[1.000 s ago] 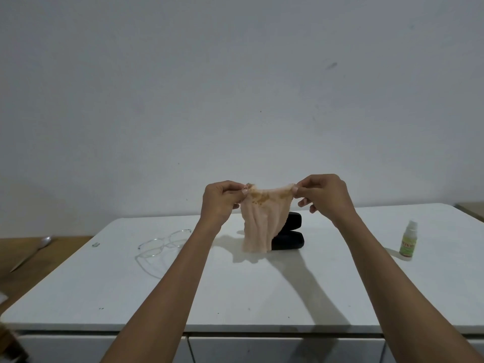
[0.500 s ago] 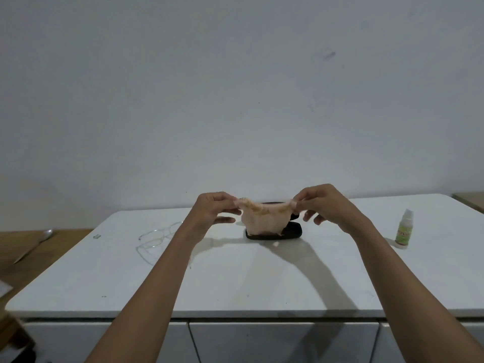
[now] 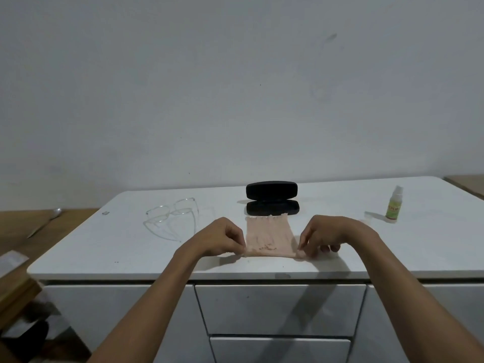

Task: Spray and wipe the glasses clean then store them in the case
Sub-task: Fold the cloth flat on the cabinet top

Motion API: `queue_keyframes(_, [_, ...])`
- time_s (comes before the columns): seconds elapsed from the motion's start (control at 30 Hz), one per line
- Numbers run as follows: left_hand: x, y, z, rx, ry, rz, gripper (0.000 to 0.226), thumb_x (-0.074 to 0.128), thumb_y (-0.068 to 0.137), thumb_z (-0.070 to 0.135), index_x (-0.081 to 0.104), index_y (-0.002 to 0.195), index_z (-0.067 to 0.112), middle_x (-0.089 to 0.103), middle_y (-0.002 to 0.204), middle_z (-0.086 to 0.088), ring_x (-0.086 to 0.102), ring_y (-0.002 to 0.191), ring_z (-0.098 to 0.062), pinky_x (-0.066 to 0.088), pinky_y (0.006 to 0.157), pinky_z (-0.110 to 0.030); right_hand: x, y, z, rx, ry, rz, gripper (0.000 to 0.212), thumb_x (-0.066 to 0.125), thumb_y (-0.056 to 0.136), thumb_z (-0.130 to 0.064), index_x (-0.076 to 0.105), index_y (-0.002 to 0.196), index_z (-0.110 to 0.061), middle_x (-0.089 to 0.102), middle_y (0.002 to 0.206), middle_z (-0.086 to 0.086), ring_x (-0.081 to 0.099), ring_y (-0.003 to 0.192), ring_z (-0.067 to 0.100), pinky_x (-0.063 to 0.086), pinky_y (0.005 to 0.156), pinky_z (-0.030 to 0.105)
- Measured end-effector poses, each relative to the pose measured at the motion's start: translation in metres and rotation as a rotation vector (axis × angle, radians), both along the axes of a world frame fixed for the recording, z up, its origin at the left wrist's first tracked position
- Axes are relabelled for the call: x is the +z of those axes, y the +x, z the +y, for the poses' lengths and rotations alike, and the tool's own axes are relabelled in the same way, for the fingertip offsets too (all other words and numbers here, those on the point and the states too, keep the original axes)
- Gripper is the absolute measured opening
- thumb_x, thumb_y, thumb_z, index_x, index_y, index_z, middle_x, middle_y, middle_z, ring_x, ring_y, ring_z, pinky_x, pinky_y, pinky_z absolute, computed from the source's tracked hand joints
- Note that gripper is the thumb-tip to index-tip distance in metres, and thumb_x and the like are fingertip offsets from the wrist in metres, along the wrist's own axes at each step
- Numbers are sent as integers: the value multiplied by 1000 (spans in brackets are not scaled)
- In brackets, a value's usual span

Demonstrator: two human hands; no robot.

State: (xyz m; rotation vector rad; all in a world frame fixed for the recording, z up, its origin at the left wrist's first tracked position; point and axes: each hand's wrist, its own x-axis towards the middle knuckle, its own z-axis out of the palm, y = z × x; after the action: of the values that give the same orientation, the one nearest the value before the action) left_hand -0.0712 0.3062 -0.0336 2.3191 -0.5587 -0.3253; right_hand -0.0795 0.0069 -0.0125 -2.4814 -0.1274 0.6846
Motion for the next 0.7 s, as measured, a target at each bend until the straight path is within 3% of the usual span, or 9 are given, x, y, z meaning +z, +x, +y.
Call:
queue_keyframes(0.1, [0, -3, -1, -31, 101, -1, 10, 72, 72, 12, 76, 65, 20, 74, 74, -6, 60, 68, -13, 48, 69, -32, 7, -4, -2, 28, -24, 27, 9, 80, 87, -33, 82, 82, -26, 75, 74, -3, 47, 58, 14, 37, 47, 18])
queue_keyframes(0.27, [1, -1, -1, 26, 62, 43, 22, 70, 79, 35, 80, 66, 20, 76, 79, -7, 61, 69, -9, 43, 68, -26, 13, -6, -4, 16, -38, 3, 32, 71, 91, -52, 85, 87, -24, 79, 77, -5, 45, 57, 13, 36, 53, 21])
queue_keyframes(0.43, [-10, 7, -2, 98, 28, -62, 45, 68, 84, 63, 80, 64, 24, 71, 79, -19, 46, 64, -20, 40, 64, -32, 2, 0, 8, -42, -29, -216, 25, 73, 92, -42, 79, 83, -20, 76, 69, -7, 50, 54, 11, 39, 49, 19])
queue_keyframes(0.57, [-13, 10, -8, 160, -15, -200, 34, 75, 87, 45, 74, 59, 26, 71, 70, -9, 49, 61, -17, 41, 63, -30, -9, 5, 30, -33, 56, -382, 8, 80, 88, -26, 77, 89, -18, 73, 71, -5, 60, 61, 6, 42, 55, 16])
queue_keyframes(0.63, [-12, 9, -13, 170, 4, -246, 15, 82, 82, 34, 75, 71, 28, 72, 84, 3, 57, 73, -12, 46, 70, -28, -13, 5, 39, -1, 39, -399, 6, 81, 86, -22, 77, 90, -22, 71, 79, -5, 64, 71, 8, 45, 60, 19])
queue_keyframes(0.7, [-12, 8, -18, 137, 39, -247, 14, 87, 75, 33, 77, 83, 28, 70, 99, 9, 59, 90, -11, 47, 76, -27, -15, 4, 44, 30, 10, -385, 11, 83, 83, -23, 76, 92, -25, 70, 85, -8, 67, 80, 13, 50, 67, 23])
